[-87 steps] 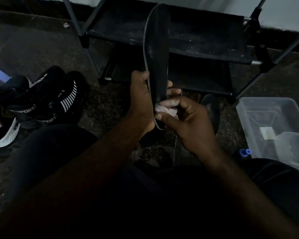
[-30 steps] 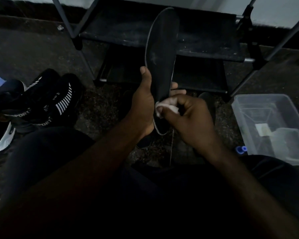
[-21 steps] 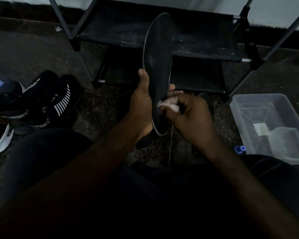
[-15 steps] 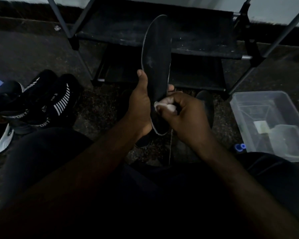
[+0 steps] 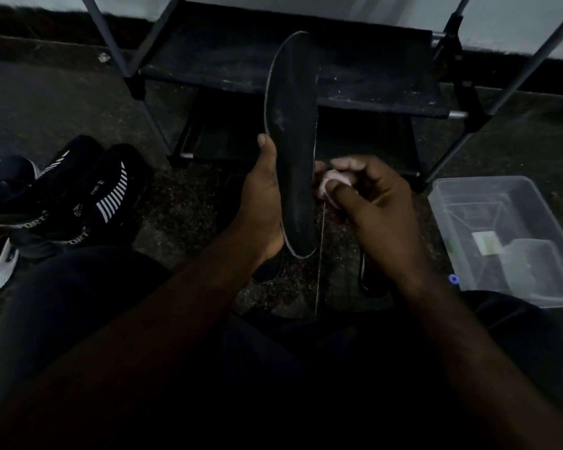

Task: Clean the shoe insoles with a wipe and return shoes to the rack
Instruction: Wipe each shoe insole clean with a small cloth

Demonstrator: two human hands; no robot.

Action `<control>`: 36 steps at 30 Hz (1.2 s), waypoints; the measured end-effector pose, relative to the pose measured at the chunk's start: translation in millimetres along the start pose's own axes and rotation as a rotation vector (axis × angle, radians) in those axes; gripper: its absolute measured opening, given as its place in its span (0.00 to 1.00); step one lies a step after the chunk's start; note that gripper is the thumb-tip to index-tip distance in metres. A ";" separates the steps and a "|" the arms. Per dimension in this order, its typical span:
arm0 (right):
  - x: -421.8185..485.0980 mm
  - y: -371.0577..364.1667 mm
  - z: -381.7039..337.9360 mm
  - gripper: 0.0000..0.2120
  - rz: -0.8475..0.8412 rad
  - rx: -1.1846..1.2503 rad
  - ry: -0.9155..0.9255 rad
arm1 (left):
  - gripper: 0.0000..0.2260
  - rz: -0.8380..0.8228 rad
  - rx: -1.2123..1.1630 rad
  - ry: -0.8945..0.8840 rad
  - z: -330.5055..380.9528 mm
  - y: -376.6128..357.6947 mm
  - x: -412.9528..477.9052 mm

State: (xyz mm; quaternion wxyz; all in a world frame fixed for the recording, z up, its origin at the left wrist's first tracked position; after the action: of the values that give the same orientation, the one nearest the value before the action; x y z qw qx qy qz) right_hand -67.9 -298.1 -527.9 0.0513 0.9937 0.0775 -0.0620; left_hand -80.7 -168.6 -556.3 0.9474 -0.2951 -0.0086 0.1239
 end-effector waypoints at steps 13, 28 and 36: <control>-16.4 -28.3 2.1 0.10 -0.012 -0.475 0.285 | 0.33 0.084 -0.043 0.117 -1.8 -3.3 -3.0; -18.5 -30.7 7.5 0.10 0.070 -0.421 0.267 | 0.35 0.178 0.027 0.167 -12.3 -0.2 -11.1; -26.5 -44.8 -1.6 0.14 -0.218 -0.412 0.304 | 0.33 0.224 -0.057 0.061 6.9 6.7 1.8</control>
State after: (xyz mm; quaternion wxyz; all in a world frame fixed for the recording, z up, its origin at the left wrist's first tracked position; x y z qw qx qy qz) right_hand -100.9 -257.8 -527.0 0.2329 0.9461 0.2017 0.0998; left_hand -81.2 -158.9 -554.5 0.9186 -0.3246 0.0500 0.2198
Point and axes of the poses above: each hand's wrist, its own x-axis towards the middle knuckle, its own y-axis out of the back of the hand, z = x × y, the point moved 7 cm from there along x, towards the middle knuckle, and after that the axes turned 15 degrees about -y, right-handed, at the moved point
